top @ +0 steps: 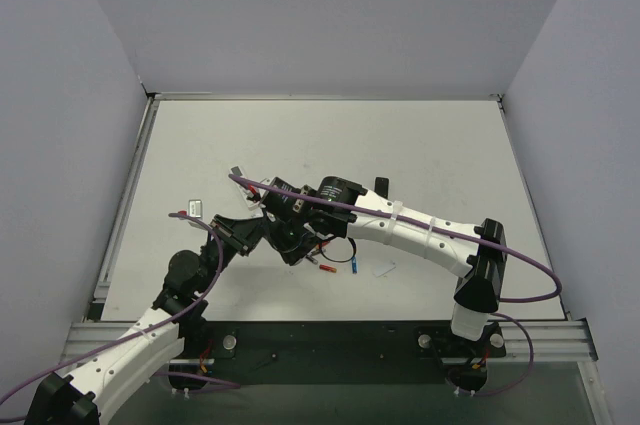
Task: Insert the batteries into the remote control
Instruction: Load the battery into the remote control.
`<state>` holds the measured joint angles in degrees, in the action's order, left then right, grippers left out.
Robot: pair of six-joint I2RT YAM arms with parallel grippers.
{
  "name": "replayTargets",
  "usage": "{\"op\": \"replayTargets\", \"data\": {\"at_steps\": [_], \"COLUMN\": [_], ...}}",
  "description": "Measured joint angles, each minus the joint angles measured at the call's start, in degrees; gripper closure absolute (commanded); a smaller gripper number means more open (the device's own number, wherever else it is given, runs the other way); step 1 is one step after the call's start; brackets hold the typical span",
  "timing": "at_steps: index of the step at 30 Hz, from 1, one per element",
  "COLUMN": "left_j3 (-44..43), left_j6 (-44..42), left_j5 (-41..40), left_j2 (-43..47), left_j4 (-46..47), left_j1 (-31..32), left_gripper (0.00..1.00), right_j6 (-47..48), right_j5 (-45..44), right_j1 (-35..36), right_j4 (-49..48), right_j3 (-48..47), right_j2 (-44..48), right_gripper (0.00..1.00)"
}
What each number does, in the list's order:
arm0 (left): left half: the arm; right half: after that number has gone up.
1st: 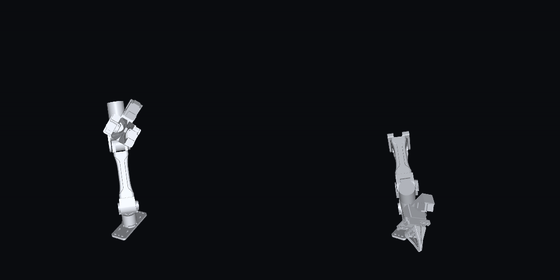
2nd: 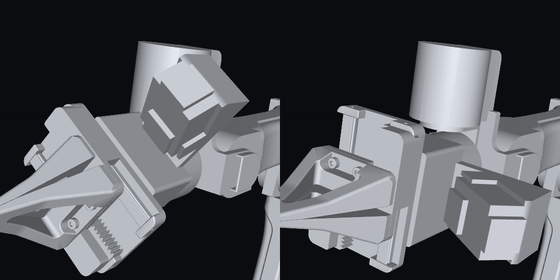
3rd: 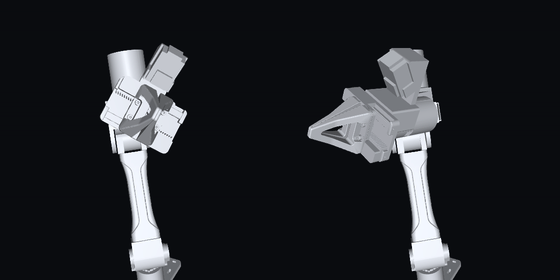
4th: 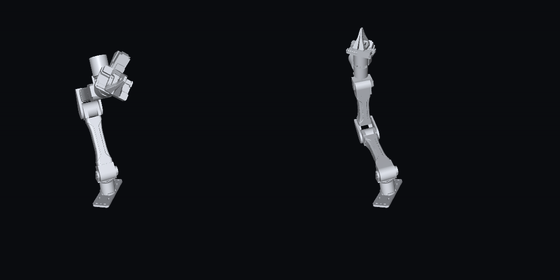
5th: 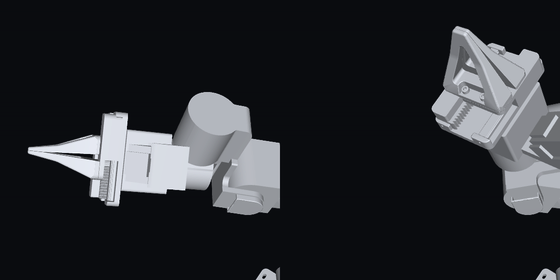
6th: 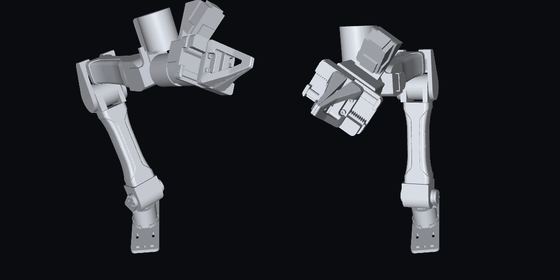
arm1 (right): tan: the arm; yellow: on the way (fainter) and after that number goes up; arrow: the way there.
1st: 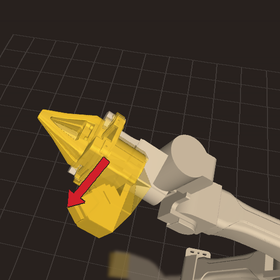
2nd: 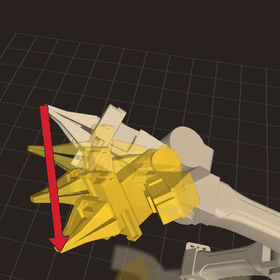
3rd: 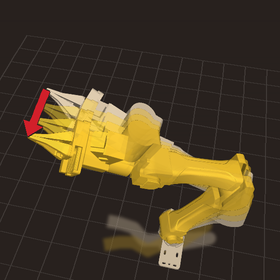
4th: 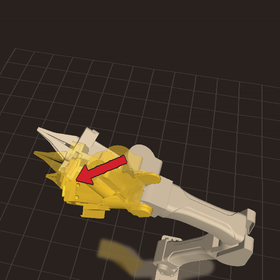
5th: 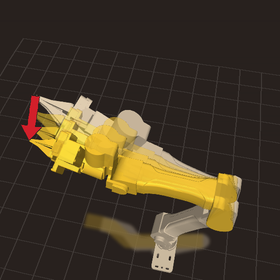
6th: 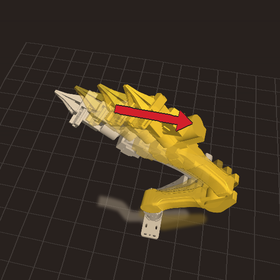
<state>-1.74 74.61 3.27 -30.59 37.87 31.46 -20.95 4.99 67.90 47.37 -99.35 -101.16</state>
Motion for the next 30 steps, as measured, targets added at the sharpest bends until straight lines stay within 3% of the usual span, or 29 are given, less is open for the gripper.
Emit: {"op": "replayTargets", "data": {"at_steps": [11, 16, 22, 30], "left_j3": [0.0, 0.0, 0.0, 0.0], "left_j6": [2.4, 4.5, 7.4, 8.9], "left_j5": [-0.4, -0.5, 0.8, 5.0], "left_j2": [0.5, 0.4, 0.4, -1.1], "left_j4": [-2.4, -3.2, -4.2, -6.3], "left_j1": [0.0, 0.0, 0.1, 0.1], "left_gripper": [1.0, 1.0, 1.0, 1.0], "right_j6": [0.2, 2.0, 10.3, 27.2], "right_j5": [0.1, 0.0, 0.5, 12.1], "right_j1": [0.0, 0.2, 0.5, -1.2], "right_j4": [0.0, 0.0, -1.9, -9.3], "right_j3": [-0.1, -0.5, 0.2, 10.1], "right_j2": [0.0, 0.4, 5.6, 21.5], "right_gripper": [0.6, 0.48, 0.47, 0.5]}}
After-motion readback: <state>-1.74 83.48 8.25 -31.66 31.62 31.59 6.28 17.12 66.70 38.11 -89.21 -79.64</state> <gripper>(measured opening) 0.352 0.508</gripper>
